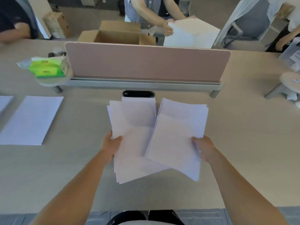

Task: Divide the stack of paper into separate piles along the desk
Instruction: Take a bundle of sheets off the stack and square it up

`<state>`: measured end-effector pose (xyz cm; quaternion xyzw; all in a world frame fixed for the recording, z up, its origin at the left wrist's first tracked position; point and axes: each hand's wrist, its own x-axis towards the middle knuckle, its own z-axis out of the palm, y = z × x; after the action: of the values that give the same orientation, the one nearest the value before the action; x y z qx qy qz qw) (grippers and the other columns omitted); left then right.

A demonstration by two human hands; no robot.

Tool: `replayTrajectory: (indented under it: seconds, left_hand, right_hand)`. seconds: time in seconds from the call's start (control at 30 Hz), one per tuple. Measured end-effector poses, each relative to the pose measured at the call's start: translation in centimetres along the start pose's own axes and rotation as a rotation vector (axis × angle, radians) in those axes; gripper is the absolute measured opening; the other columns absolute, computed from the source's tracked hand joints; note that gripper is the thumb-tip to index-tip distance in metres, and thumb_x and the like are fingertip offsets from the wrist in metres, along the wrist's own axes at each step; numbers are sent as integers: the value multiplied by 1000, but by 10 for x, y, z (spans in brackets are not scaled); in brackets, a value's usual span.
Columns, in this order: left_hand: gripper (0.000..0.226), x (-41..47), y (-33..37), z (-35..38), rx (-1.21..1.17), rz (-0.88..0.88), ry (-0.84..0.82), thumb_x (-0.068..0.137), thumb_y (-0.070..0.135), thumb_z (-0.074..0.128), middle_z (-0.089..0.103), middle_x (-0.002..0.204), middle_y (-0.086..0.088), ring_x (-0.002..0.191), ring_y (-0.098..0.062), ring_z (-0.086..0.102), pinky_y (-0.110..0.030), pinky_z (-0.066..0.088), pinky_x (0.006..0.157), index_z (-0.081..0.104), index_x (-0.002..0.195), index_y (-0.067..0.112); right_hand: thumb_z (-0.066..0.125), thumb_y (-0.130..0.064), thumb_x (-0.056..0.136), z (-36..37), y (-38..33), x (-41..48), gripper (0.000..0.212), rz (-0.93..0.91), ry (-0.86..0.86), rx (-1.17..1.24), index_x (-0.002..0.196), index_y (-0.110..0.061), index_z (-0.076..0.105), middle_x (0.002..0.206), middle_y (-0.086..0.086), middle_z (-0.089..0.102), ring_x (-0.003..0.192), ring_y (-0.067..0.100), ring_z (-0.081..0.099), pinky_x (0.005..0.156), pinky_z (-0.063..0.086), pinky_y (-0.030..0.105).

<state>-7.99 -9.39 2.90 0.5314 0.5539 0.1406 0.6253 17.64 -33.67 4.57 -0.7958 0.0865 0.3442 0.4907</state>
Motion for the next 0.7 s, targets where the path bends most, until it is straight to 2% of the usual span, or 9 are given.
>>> replayTrajectory:
  seconds: [0.07, 0.13, 0.23, 0.3, 0.4, 0.47, 0.5, 0.6, 0.7]
  left_hand:
    - [23, 0, -17, -52, -2, -14, 117, 91, 9, 61, 67, 106, -12, 91, -29, 65, -51, 55, 88, 58, 110, 21]
    - [34, 2, -39, -100, -1, -48, 211, 88, 12, 63, 67, 111, -12, 95, -34, 67, -54, 56, 87, 57, 121, 19]
    - [39, 10, -72, -159, -28, -67, 299, 88, 10, 63, 67, 111, -15, 90, -34, 66, -53, 57, 83, 56, 126, 16]
    - [34, 14, -85, -185, -36, -70, 344, 88, 9, 63, 65, 104, -18, 83, -32, 62, -53, 56, 79, 57, 121, 12]
    - [32, 17, -98, -208, -24, -72, 399, 91, 5, 59, 59, 96, -14, 69, -27, 53, -34, 48, 61, 55, 122, 6]
    - [33, 21, -105, -216, 13, -77, 399, 92, 6, 59, 59, 99, -14, 73, -30, 55, -29, 42, 55, 54, 125, 9]
    - [35, 24, -108, -218, 36, -80, 393, 92, 7, 60, 62, 103, -16, 81, -34, 60, -33, 46, 58, 54, 127, 8]
    - [39, 30, -117, -217, 88, -147, 384, 91, 12, 64, 64, 118, -23, 104, -41, 63, -46, 53, 83, 54, 127, 1]
    - [49, 32, -126, -215, 131, -226, 371, 90, 23, 67, 60, 128, -24, 115, -39, 60, -46, 50, 96, 54, 128, -5]
  right_hand:
    - [59, -7, 94, 38, -8, -25, 13, -29, -62, -61, 105, -4, 65, 84, 10, 65, 67, 24, 59, 59, 48, 30]
    - [58, -7, 94, 75, -10, -47, 14, -73, -101, -138, 106, -5, 65, 92, 11, 64, 68, 21, 59, 57, 47, 28]
    - [57, -7, 94, 120, -9, -77, 20, -133, -150, -200, 113, -4, 64, 101, 14, 64, 82, 24, 59, 70, 47, 31]
    - [57, -6, 93, 140, -5, -87, 22, -150, -170, -228, 113, 0, 64, 100, 16, 65, 83, 24, 57, 72, 46, 34]
    - [57, -4, 92, 162, 1, -95, 21, -171, -178, -237, 112, -2, 64, 89, 11, 64, 79, 24, 58, 71, 47, 36]
    - [57, -5, 93, 169, 6, -97, 17, -166, -176, -226, 109, -7, 64, 80, 6, 61, 70, 23, 57, 69, 47, 37]
    - [57, -5, 93, 171, 11, -98, 15, -159, -172, -222, 107, -8, 63, 78, 5, 60, 67, 22, 55, 68, 47, 37]
    - [56, -6, 94, 172, 24, -98, 16, -140, -165, -233, 108, -10, 62, 82, 6, 60, 70, 22, 56, 72, 49, 41]
    - [57, -9, 93, 166, 27, -99, 22, -122, -168, -237, 114, -10, 63, 94, 8, 65, 84, 29, 61, 89, 54, 53]
